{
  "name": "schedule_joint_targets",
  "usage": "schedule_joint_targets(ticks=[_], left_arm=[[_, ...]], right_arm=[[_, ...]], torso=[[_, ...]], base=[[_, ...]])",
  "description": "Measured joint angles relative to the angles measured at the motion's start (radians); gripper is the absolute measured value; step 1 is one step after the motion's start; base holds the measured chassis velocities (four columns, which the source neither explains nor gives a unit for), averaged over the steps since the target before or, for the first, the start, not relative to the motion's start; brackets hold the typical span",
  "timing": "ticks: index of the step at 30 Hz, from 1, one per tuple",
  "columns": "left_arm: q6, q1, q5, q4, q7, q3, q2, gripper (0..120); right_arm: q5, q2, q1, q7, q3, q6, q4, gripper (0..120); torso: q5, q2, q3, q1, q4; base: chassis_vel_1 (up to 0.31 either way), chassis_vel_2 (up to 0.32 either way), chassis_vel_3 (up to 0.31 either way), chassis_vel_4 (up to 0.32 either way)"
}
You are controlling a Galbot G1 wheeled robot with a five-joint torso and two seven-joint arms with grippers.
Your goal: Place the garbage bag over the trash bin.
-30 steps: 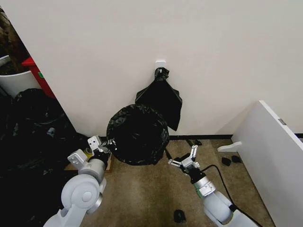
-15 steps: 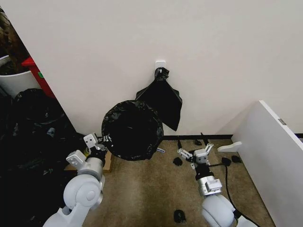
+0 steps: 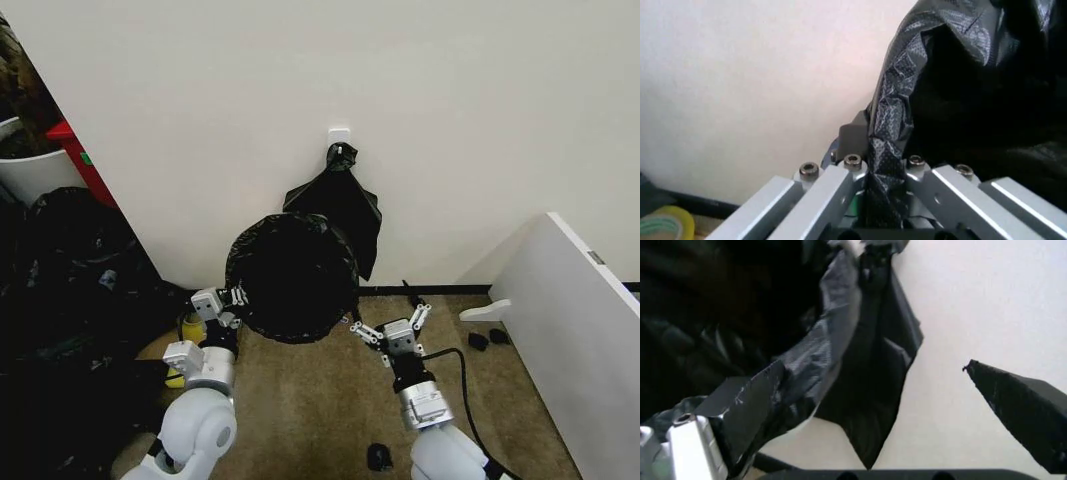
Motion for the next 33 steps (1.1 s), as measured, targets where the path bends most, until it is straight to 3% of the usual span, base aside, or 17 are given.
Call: schedule_joint_targets(ticks=[13,21,33], left_arm=[[-0.078,0.014,0.108,0.024,0.017,0.017,-0.005,0],[-0.078,0.015,0.104,0.017,0.016,0.014,-0.002,0],[-0.072,0.018,0.097,0.012,0.013,0.006,0.004,0]], right_arm=[[-0.024,0.020,0.063,0.059,-0.093,-0.216,0.005,100],[-0.024,0.027,0.058,0.090,-0.080,-0.238,0.005,100],[-0.029,0.030,0.039,0.103,-0.027,-0.186,-0.001,100]], torso=[[-0.0001,0.000,0.000,0.000,-0.0002],[0.0000,0.000,0.000,0.000,-0.0001],[-0.0001,0.000,0.000,0.000,-0.0002]], base=[[0.000,0.000,0.000,0.000],[0.000,0.000,0.000,0.000],[0.000,0.000,0.000,0.000]])
